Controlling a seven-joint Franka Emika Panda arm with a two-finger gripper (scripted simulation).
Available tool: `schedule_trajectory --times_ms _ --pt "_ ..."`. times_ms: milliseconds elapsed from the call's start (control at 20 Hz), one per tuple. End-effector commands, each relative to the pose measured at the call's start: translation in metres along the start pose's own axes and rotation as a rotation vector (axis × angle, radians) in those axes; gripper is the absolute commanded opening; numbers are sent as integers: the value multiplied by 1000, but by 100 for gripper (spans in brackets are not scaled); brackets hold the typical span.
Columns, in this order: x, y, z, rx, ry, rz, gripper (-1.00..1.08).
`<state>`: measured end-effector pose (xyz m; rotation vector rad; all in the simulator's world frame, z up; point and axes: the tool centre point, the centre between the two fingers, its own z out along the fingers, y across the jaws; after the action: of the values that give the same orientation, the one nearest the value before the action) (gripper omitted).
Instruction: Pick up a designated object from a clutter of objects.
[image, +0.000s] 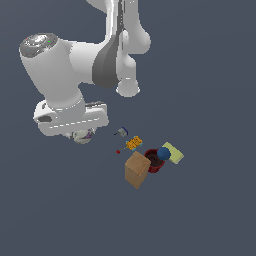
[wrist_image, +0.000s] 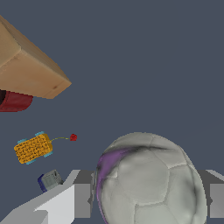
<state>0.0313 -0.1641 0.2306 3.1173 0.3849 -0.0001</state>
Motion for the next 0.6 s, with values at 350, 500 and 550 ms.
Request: schedule_trajectory --times_ms 350,500,550 --pt "22 25 -87 0 0 -1 -100" --pt "28 32 -109 0 0 -1 -100" --pt "30 34 -116 0 0 -1 -100"
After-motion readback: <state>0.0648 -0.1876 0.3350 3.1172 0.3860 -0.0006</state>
